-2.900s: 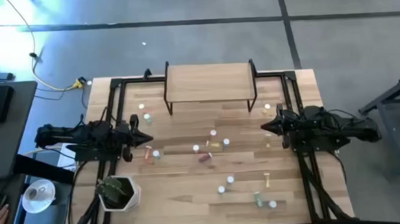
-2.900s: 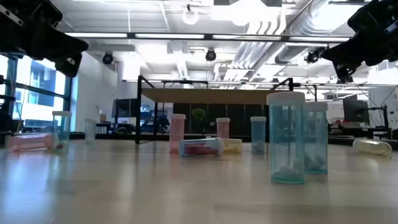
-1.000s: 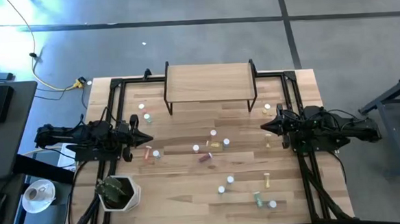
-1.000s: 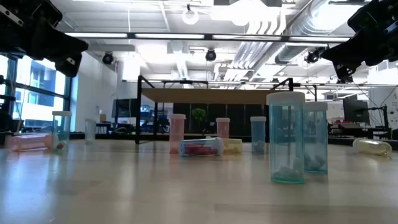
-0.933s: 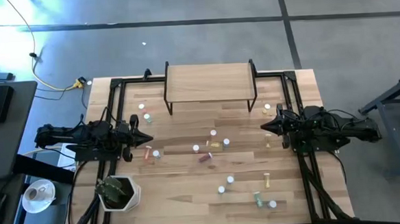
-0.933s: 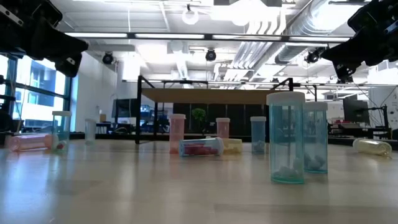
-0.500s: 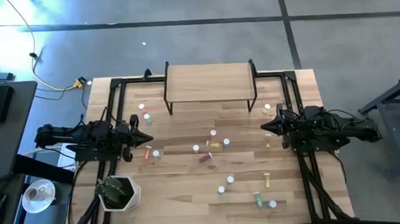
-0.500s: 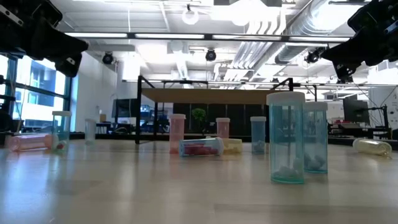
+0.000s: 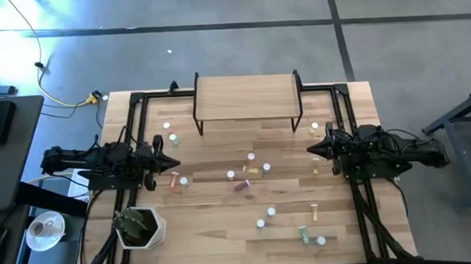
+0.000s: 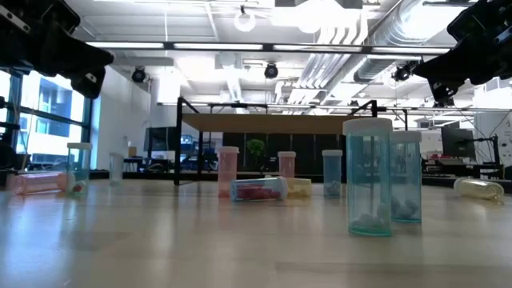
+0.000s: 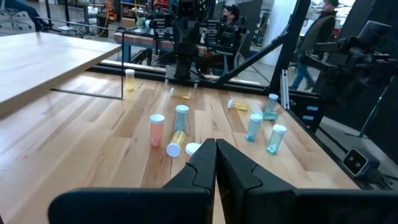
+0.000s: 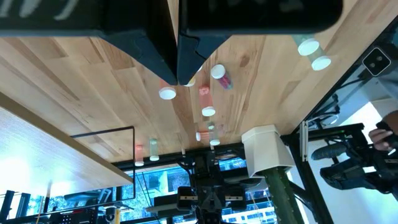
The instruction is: Pick and place medicine bottles onto shelf by color
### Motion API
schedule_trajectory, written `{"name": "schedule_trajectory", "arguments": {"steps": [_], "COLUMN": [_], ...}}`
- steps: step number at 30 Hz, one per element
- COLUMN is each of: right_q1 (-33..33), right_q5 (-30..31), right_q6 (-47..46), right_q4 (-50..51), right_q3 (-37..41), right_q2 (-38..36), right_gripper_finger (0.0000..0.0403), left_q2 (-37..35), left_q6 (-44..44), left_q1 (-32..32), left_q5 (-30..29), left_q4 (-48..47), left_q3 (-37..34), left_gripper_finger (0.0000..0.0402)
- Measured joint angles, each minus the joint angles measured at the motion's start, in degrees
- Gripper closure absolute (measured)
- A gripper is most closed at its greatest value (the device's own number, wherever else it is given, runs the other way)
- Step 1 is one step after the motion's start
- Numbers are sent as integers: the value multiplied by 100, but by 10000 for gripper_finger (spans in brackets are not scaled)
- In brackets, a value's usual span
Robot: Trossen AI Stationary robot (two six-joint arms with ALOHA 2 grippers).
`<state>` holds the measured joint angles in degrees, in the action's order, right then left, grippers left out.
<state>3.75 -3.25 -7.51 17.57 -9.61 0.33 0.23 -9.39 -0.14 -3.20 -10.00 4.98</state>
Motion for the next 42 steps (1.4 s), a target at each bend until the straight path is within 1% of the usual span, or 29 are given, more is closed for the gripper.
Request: {"name": "schedule_trajectory", "arguments": {"steps": [15, 21, 25, 32, 36, 39, 42], "right_q1": [2, 0, 0, 2, 1, 2, 1], "right_q5": [2, 1, 0, 0, 2, 0, 0], "right_q6": [0, 0, 0, 0, 0, 0, 0], "right_q4": [1, 0, 1, 1, -1, 0, -1], "right_q3": [0, 0, 0, 0, 0, 0, 0], "right_q2": [1, 0, -1, 1, 0, -1, 1], "right_gripper_finger": [402, 402, 402, 402, 402, 402, 402], "left_q2": [-2, -2, -2, -2, -2, -2, -2], "left_q6": [2, -4, -4, -34, -299, -350, -418], "left_q1": [-2, -1, 0, -1, 0, -1, -2], "left_q5": [3, 105, 98, 44, 55, -51, -47], "left_q4": [-2, -2, -2, -2, -2, -2, 1], "left_q3": [0, 2, 0, 1, 0, 1, 1], "left_gripper_finger": [401, 395, 364, 273, 229, 214, 212]}}
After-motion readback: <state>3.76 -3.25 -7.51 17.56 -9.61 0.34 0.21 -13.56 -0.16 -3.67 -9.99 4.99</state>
